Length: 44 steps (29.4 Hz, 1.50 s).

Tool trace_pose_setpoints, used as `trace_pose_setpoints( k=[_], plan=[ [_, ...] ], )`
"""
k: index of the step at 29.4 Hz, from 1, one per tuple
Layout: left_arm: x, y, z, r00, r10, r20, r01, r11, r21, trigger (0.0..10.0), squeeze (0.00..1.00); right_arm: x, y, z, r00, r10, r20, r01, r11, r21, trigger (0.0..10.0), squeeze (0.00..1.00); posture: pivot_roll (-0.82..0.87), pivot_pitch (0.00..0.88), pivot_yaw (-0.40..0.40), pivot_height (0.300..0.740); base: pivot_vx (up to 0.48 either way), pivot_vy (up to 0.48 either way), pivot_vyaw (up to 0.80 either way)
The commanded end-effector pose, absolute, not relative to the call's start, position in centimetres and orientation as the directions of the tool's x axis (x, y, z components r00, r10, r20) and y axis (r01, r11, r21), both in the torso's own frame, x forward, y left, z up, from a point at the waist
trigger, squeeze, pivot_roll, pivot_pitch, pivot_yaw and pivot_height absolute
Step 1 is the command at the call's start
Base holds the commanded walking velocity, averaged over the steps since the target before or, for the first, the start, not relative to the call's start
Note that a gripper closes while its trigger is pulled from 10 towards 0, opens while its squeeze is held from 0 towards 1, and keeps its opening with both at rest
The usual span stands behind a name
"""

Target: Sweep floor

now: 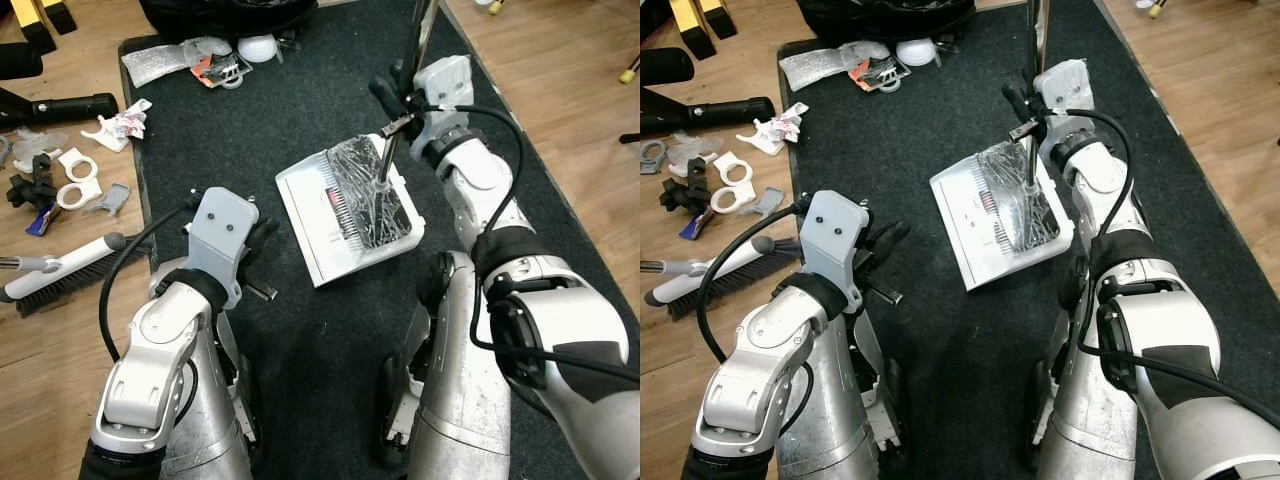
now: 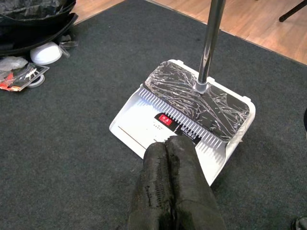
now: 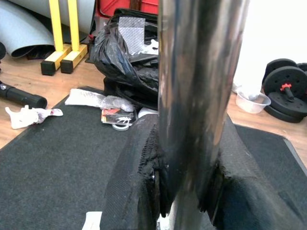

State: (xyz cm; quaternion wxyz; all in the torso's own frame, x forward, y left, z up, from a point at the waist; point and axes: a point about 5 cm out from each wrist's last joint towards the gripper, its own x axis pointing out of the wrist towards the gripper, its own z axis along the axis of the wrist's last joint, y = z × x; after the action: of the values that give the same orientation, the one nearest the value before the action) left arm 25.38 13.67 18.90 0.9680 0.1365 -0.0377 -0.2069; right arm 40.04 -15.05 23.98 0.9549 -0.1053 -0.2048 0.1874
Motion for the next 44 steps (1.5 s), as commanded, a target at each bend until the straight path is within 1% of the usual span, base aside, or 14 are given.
trace_pose_setpoints(
  k=[1,6,7,8,9,10,20,34,35,37,38,41,43,44],
  plan=[
    [25.0,13.7,18.6,0.916,-0.401,-0.003,0.386,0.880,0.277,10.0,0.00,39.8,-15.6,24.7,0.827,0.376,0.419,-0.285,0.921,-0.264,10.0,0.00,0.02,0.349,-0.087,0.346,0.000,0.000,0.00],
    [24.9,13.8,18.6,0.916,-0.402,-0.005,0.387,0.878,0.281,10.0,0.00,39.6,-16.4,24.0,0.838,0.343,0.424,-0.254,0.934,-0.253,10.0,0.00,0.02,0.357,-0.083,0.346,0.000,0.000,0.00],
    [24.9,13.9,18.6,0.915,-0.403,-0.005,0.388,0.878,0.282,10.0,0.00,39.5,-16.7,23.7,0.843,0.330,0.424,-0.240,0.937,-0.253,10.0,0.27,0.02,0.358,-0.083,0.346,0.000,0.000,0.00],
    [24.9,13.9,18.7,0.915,-0.403,-0.005,0.388,0.877,0.282,10.0,0.00,39.4,-17.1,23.4,0.851,0.316,0.419,-0.225,0.941,-0.252,10.0,0.87,0.01,0.359,-0.083,0.346,0.000,0.000,0.00],
    [24.9,13.9,18.7,0.915,-0.403,-0.005,0.388,0.877,0.282,10.0,0.00,39.4,-17.1,23.4,0.851,0.316,0.419,-0.225,0.941,-0.252,10.0,0.87,0.01,0.359,-0.083,0.346,0.000,0.000,0.00],
    [24.9,13.9,18.7,0.915,-0.404,-0.006,0.389,0.877,0.282,10.0,0.00,39.3,-17.5,23.1,0.857,0.306,0.415,-0.216,0.944,-0.250,10.0,1.00,0.01,0.359,-0.083,0.346,0.000,0.000,0.00],
    [25.2,13.7,18.6,0.914,-0.406,-0.005,0.391,0.878,0.275,10.0,0.00,38.1,-19.9,21.2,0.873,0.284,0.396,-0.185,0.945,-0.270,10.0,1.00,-0.01,0.350,-0.082,0.346,0.000,0.000,0.00],
    [25.8,13.3,18.4,0.914,-0.406,0.003,0.390,0.881,0.268,10.0,0.00,37.2,-21.3,19.9,0.899,0.243,0.366,-0.145,0.951,-0.273,10.0,1.00,-0.03,0.319,-0.094,0.346,0.000,0.000,0.00],
    [25.9,13.3,18.4,0.915,-0.404,0.005,0.389,0.882,0.266,10.0,0.00,37.2,-21.3,19.3,0.914,0.232,0.332,-0.149,0.955,-0.258,10.0,0.53,-0.04,0.314,-0.096,0.346,0.000,0.000,0.00],
    [26.0,13.3,18.3,0.915,-0.404,0.007,0.388,0.883,0.265,10.0,0.00,37.2,-21.3,18.9,0.925,0.225,0.307,-0.151,0.957,-0.247,10.0,0.53,-0.04,0.313,-0.097,0.346,0.000,0.000,0.00],
    [26.2,13.3,18.2,0.918,-0.397,0.011,0.382,0.890,0.250,10.0,0.00,36.5,-20.9,17.7,0.930,0.247,0.274,-0.188,0.956,-0.225,10.0,0.00,-0.06,0.297,-0.101,0.346,0.000,0.000,0.00],
    [26.3,13.3,18.2,0.919,-0.394,0.013,0.380,0.893,0.243,10.0,0.00,36.1,-20.7,17.4,0.927,0.259,0.272,-0.204,0.955,-0.214,10.0,0.00,-0.06,0.297,-0.101,0.346,0.000,0.000,0.00],
    [26.8,13.3,18.0,0.924,-0.383,0.018,0.370,0.902,0.223,10.0,0.00,34.3,-20.3,16.5,0.905,0.324,0.274,-0.284,0.942,-0.178,10.0,0.00,-0.08,0.269,-0.101,0.350,0.000,0.000,0.00],
    [26.8,13.3,18.0,0.924,-0.383,0.018,0.370,0.902,0.223,10.0,0.00,34.3,-20.3,16.5,0.905,0.324,0.274,-0.284,0.942,-0.178,10.0,0.00,-0.08,0.269,-0.101,0.350,0.000,0.000,0.00]
  ],
)
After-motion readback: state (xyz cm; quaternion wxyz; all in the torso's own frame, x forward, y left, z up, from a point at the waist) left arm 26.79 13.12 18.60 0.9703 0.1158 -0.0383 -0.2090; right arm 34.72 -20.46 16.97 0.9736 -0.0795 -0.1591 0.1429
